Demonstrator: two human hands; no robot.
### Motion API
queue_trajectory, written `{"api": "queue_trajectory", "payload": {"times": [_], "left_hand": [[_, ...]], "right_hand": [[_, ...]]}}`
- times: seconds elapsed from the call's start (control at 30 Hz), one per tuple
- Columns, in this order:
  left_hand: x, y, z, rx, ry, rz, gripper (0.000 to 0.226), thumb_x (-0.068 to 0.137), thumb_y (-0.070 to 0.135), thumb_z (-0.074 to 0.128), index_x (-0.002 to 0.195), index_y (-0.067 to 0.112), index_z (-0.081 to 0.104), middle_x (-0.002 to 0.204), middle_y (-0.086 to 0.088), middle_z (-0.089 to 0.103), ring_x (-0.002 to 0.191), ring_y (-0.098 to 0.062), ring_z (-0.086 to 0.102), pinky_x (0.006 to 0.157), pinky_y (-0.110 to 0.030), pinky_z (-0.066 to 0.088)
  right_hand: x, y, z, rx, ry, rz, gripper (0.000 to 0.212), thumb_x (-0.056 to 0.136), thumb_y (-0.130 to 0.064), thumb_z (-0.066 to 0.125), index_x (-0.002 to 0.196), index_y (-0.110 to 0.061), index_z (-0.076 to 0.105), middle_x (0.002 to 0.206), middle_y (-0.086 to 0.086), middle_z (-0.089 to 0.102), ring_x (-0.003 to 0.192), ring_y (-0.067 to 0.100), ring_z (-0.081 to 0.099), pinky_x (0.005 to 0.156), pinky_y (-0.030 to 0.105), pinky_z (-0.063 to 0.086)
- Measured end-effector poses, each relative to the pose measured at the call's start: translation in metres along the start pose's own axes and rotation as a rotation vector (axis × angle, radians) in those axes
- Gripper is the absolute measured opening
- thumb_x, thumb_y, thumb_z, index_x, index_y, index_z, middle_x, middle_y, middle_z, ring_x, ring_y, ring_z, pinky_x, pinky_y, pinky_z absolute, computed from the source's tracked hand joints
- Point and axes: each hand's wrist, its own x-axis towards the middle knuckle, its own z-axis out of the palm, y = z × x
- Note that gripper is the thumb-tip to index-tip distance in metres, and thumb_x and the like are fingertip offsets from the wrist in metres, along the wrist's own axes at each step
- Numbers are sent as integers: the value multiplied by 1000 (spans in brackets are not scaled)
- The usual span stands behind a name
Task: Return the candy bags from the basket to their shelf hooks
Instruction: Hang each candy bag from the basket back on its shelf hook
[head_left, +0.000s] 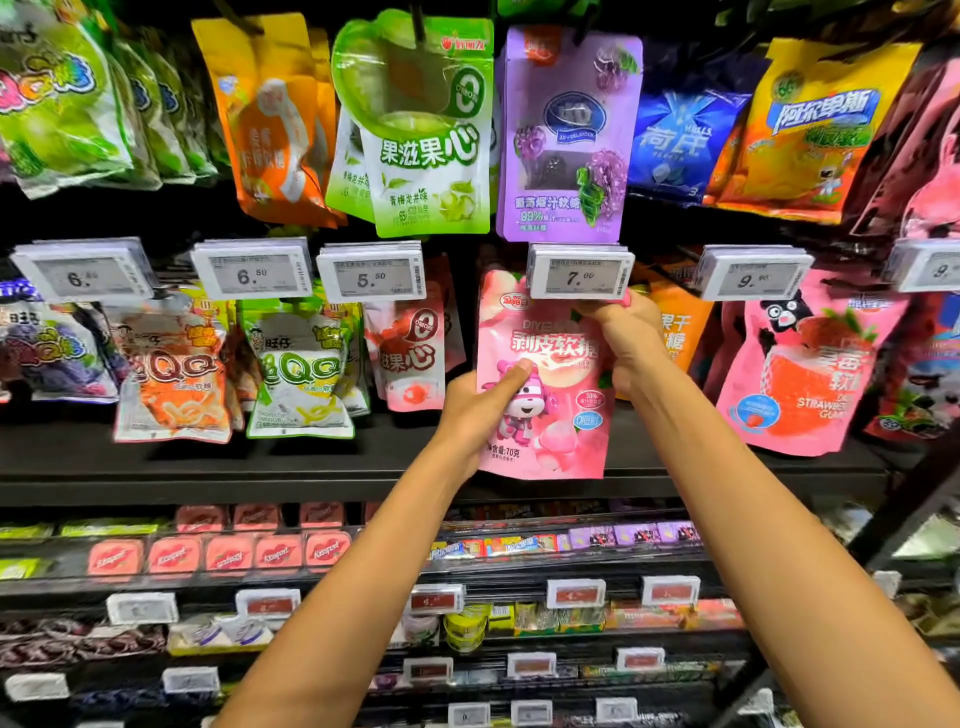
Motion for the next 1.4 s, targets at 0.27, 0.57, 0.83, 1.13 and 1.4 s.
{"api": "queue_trajectory", "payload": {"times": [0.27, 0.57, 0.83, 1.13, 1.4], "left_hand": [[8, -6, 0, 43, 50, -22, 24, 82, 34, 76, 96, 15, 73, 85, -4, 78, 77, -17, 75, 59, -24, 58], [26, -15, 0, 213, 182, 21, 20, 79, 26, 81, 90, 15, 69, 95, -9, 75, 78, -16, 73, 65, -28, 60], [37, -22, 2, 455, 309, 170, 28, 74, 33, 84, 85, 16, 65, 80, 2, 71, 77, -18, 71, 70, -33, 59], [14, -34, 3, 638, 403, 391, 67, 78, 39, 79, 127, 14, 40, 118, -2, 55, 107, -22, 59, 80, -30, 49], [7, -47, 11, 1003, 310, 556, 61, 88, 15, 71, 142, 25, 45, 160, -5, 18, 138, -25, 37, 98, -39, 48]], "right_hand": [[1, 2, 0, -23, 25, -11, 15, 76, -7, 79, 81, -19, 72, 69, -6, 73, 58, 7, 67, 51, 21, 54], [12, 13, 2, -85, 55, -86, 12, 77, -13, 81, 84, -16, 72, 69, -6, 71, 55, 1, 64, 51, 18, 51], [26, 36, 2, -183, 159, -163, 27, 74, -15, 83, 97, -13, 70, 93, 6, 74, 83, 17, 68, 80, 41, 59], [-26, 109, -28, -429, 148, -319, 81, 76, -49, 77, 142, -23, 38, 141, 0, 45, 129, 14, 44, 106, 27, 36], [-23, 120, -33, -584, 85, -486, 64, 86, -42, 70, 143, -37, 42, 147, 2, 39, 133, 5, 39, 102, 15, 34]]}}
